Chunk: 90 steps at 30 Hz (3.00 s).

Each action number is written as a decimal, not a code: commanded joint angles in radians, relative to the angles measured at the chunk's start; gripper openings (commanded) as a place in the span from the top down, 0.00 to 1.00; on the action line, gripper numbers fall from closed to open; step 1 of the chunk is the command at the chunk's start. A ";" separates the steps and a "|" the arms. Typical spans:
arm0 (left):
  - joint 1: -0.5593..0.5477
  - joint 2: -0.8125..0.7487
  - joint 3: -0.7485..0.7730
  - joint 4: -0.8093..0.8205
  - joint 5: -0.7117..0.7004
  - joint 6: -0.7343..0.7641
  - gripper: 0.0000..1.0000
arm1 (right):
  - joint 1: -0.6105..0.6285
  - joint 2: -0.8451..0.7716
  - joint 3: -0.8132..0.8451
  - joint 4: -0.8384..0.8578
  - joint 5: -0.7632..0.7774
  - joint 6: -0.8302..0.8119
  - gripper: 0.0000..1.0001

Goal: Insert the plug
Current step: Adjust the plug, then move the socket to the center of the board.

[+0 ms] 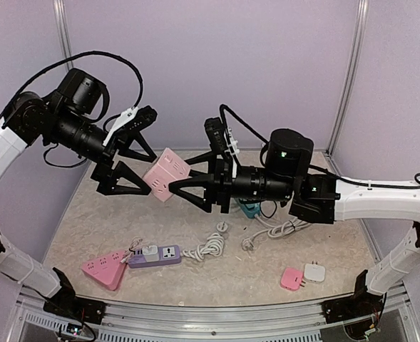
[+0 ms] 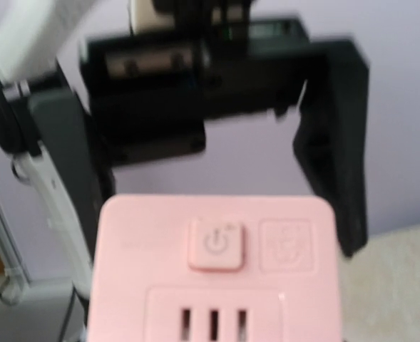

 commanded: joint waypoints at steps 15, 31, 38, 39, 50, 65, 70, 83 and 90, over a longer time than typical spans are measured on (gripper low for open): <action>-0.042 0.026 0.054 0.046 0.149 -0.075 0.20 | 0.002 -0.027 -0.032 0.216 -0.012 0.040 1.00; -0.050 0.034 0.071 0.040 0.156 -0.114 1.00 | 0.002 -0.009 0.012 0.054 0.003 0.015 0.87; -0.113 0.036 0.033 -0.044 -0.033 0.006 1.00 | 0.003 -0.020 0.135 -0.283 0.040 -0.040 0.00; -0.132 0.037 0.029 -0.052 -0.067 0.020 1.00 | 0.004 -0.018 0.142 -0.311 0.042 -0.045 0.00; -0.190 0.073 0.065 -0.096 -0.123 0.043 1.00 | 0.006 0.061 0.242 -0.440 -0.027 -0.049 0.15; -0.135 0.100 0.079 -0.093 -0.048 0.025 1.00 | 0.010 0.104 0.260 -0.451 -0.032 -0.017 1.00; -0.075 0.082 0.017 -0.054 -0.141 0.018 0.06 | 0.008 0.094 0.273 -0.535 0.185 0.067 1.00; 0.163 -0.021 -0.715 0.102 -0.571 0.276 0.11 | 0.006 0.083 0.245 -0.801 0.721 0.295 1.00; 0.262 -0.016 -0.788 0.186 -0.356 0.288 0.17 | 0.005 0.084 0.221 -0.800 0.696 0.290 1.00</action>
